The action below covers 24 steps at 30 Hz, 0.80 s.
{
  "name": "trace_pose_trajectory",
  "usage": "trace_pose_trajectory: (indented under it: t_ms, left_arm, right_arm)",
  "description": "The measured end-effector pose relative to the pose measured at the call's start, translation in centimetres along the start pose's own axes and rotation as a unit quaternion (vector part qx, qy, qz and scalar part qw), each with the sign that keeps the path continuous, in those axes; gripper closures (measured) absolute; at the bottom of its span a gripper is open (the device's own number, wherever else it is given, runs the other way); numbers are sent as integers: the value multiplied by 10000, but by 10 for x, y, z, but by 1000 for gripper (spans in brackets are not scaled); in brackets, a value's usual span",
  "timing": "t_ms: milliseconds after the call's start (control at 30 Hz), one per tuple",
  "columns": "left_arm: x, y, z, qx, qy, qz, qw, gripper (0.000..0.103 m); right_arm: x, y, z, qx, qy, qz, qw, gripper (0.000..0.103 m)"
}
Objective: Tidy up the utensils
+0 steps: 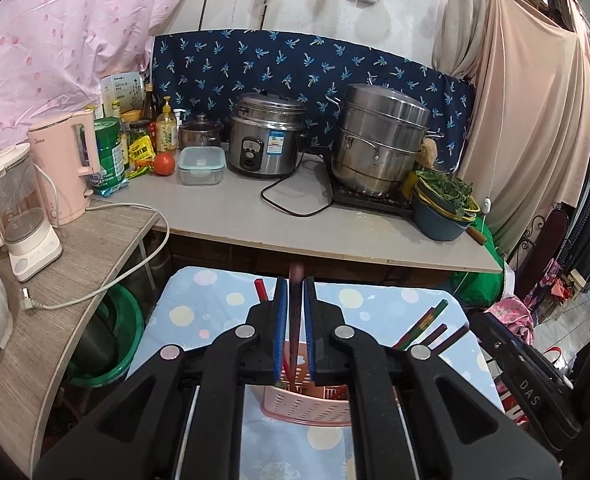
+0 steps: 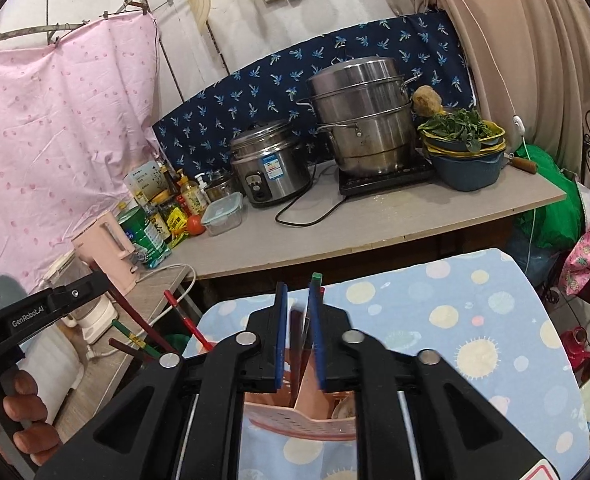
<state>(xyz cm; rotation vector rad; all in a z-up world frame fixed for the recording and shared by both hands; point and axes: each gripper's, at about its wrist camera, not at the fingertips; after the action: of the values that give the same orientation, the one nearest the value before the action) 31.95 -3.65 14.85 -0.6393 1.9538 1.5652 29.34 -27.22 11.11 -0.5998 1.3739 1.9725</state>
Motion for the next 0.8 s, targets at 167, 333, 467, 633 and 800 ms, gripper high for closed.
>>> trace_pose_trajectory:
  t_ms: [167,333,467,633,800]
  left_arm:
    - [4,3,1,-80,8,-50,10000,78]
    - [9,11,-1,-171,-43,-142,9997,70]
    - [15,17,-3,-238,-71,-189,9995,67]
    - [28,24,-6,-373,-129,-194,9990,67]
    - [44,31,-9,-510,-186,-167,9984,67]
  right_arm:
    - [3,4,0,9,-1,-10,10000,82]
    - [6,6,1,24,9,1,10000,77]
    - [15,14,2,55,60,56,10000,71]
    - [31,26,7,191,191,128,9996,68]
    - [46,38,13,397,360,160,9984,65]
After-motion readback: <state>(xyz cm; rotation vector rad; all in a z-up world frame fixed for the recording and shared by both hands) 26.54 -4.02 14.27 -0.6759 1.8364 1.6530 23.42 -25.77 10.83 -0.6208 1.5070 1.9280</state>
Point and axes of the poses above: each gripper's, at about its wrist camera, not at the fingertips, and y roughly against the way its jaws point, z to its left, x to its underside, and after that the axes turned 14 degrees about z, right-handed
